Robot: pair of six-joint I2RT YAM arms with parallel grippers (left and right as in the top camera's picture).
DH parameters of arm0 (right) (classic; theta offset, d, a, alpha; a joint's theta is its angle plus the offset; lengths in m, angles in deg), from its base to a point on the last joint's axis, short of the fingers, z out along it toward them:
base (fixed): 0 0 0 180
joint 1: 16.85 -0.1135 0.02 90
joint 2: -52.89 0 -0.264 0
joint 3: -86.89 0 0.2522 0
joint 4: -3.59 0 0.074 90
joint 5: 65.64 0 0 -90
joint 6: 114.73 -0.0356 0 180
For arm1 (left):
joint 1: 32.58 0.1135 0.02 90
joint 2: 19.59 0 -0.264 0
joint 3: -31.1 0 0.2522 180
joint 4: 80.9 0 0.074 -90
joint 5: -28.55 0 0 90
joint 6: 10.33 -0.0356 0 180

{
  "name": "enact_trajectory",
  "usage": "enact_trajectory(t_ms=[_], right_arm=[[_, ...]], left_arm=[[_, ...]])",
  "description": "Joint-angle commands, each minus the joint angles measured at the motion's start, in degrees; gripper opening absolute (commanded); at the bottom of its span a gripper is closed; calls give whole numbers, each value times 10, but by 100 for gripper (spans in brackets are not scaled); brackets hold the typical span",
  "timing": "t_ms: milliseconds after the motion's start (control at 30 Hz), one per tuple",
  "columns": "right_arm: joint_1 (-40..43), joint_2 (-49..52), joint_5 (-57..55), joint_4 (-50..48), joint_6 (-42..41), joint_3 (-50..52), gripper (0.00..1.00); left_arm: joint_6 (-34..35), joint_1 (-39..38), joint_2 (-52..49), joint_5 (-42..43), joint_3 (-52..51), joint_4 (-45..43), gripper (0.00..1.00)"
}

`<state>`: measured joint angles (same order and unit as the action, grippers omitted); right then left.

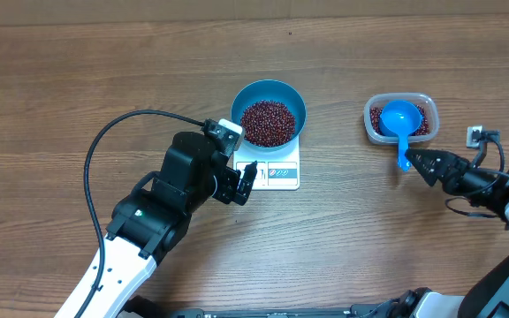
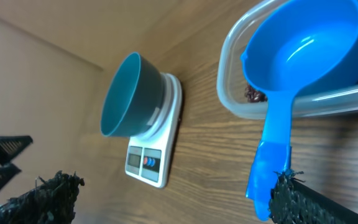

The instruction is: Scoop item into bowl and weigh 150g on scale

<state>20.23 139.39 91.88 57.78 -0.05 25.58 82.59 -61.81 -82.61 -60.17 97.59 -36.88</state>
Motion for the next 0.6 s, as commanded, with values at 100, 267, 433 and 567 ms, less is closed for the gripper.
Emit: enact_trajectory(t_ms=[100,267,433,567], right_arm=[[2,-8,4,-73,-106,43,100],[2,-8,-2,-131,-143,71,100],[2,-8,-36,-164,-174,72,100],[2,-7,-82,-164,-179,74,100]], left_arm=[[5,0,-3,0,-5,-1,99],[5,0,-3,0,-5,-1,100],[5,0,-3,0,-5,-1,99],[5,0,-3,0,-5,-1,99]])
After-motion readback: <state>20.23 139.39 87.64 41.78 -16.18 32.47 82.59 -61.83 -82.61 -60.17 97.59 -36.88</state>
